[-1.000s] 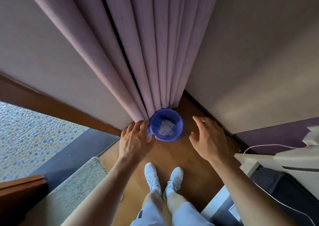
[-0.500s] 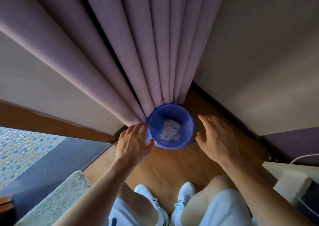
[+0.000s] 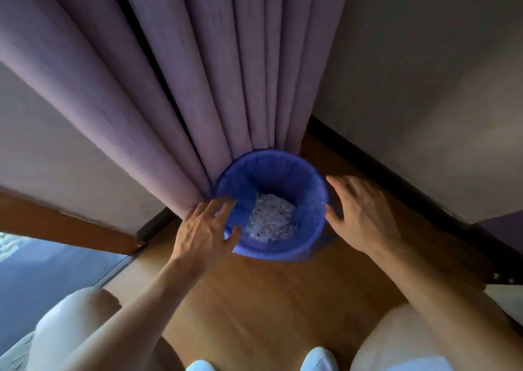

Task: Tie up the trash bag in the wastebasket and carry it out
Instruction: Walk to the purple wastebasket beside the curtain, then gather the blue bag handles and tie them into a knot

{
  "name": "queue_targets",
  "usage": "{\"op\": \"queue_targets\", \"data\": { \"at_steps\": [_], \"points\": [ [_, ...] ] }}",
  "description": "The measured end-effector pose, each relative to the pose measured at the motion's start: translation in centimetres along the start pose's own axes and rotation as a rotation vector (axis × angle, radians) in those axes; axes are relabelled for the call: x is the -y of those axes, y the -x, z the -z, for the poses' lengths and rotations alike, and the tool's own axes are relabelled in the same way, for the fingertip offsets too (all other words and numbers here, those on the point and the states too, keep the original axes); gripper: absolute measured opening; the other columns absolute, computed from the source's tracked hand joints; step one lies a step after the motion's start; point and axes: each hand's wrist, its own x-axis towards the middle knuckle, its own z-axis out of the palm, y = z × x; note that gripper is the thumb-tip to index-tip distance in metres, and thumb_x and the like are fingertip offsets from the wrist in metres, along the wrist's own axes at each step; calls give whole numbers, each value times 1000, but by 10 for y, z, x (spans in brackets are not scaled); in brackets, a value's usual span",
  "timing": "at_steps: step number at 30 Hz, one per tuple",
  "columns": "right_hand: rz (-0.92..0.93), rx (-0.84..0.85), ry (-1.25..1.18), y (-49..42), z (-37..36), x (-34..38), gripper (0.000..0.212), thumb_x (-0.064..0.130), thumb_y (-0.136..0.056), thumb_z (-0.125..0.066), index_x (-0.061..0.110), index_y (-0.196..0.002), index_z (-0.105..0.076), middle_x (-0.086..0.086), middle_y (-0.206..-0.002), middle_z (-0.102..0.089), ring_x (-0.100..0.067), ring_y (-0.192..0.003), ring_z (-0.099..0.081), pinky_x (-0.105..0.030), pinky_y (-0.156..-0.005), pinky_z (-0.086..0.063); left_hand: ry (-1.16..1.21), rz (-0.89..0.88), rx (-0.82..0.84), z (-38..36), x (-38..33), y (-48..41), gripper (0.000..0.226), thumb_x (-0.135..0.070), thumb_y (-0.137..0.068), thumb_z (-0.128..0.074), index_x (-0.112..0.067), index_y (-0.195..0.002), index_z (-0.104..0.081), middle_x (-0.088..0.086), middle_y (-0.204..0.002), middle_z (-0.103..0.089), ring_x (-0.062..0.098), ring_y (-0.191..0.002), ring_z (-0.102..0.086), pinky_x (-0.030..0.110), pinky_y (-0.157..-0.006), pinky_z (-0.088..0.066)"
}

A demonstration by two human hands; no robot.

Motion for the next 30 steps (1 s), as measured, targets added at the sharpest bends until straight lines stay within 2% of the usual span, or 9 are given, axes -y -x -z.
{"op": "queue_targets", "data": {
  "at_steps": [4, 8, 11, 18, 20, 22, 25, 28, 30],
  "points": [
    [-13, 66, 10, 1, -23, -3, 58, 45, -89, -58, 20, -140, -48, -9, -127, -62, -27, -109, -63, -45, -86, -54, 7, 13, 11, -9, 14, 8, 58, -48, -81, -49, -17, -129, -58, 5, -130, -64, 32, -101, -64, 44, -84, -55],
    [-50, 79, 3, 6, -26, 0, 57, 48, -92, -53, 21, -141, -47, -7, -127, -62, -24, -108, -63, -40, -85, -54, 41, 65, 13, 0, 24, 18, 55, -48, -80, -52, -17, -125, -58, 7, -119, -65, 34, -100, -65, 44, -76, -57],
    [-56, 93, 19, 6, -30, -1, 57, 51, -94, -48, 23, -143, -45, -6, -128, -60, -22, -108, -62, -38, -85, -54, 78, 123, 21, -1, 28, 18, 57, -54, -80, -44, -17, -121, -59, 8, -116, -65, 33, -99, -65, 43, -76, -56],
    [-156, 231, -44, 5, -38, 0, 67, 56, -94, -46, 24, -151, -32, -6, -137, -54, -21, -116, -59, -39, -91, -54, 286, 311, 116, -17, 30, 6, 76, -70, -81, -37, -12, -128, -51, 12, -123, -61, 32, -113, -59, 42, -91, -50],
    [-227, 309, -190, 2, -35, 3, 72, 52, -92, -56, 28, -153, -28, -6, -146, -48, -24, -127, -53, -42, -98, -50, 369, 348, 159, -20, 34, 1, 87, -77, -78, -32, -11, -132, -48, 13, -127, -60, 30, -120, -55, 42, -101, -45],
    [-366, 354, -469, 0, -37, 5, 77, 45, -89, -66, 33, -153, -26, -2, -152, -44, -25, -135, -49, -46, -104, -45, 458, 387, 233, -20, 38, -4, 95, -80, -74, -32, -13, -141, -44, 12, -141, -53, 28, -132, -46, 42, -112, -36],
    [-532, 398, -736, -5, -47, 4, 71, 40, -87, -70, 29, -148, -37, -3, -143, -55, -24, -126, -56, -41, -99, -46, 687, 479, 395, -20, 39, -8, 95, -78, -77, -47, -22, -151, -31, 7, -158, -33, 29, -145, -30, 42, -120, -24],
    [-614, 418, -772, -7, -55, 3, 50, 40, -84, -73, 24, -129, -58, -5, -126, -67, -21, -109, -65, -42, -95, -51, 1104, 709, 317, -30, 38, -14, 119, -81, -53, -70, -19, -148, -35, 8, -149, -45, 31, -135, -45, 47, -114, -38],
    [-645, 437, -812, -7, -56, 3, 44, 43, -82, -73, 23, -121, -64, -4, -116, -72, -20, -101, -69, -47, -93, -55, 1188, 794, 294, -22, 28, -17, 94, -61, -73, -72, -11, -145, -40, 13, -140, -52, 32, -122, -54, 47, -108, -44]
  ]
}}
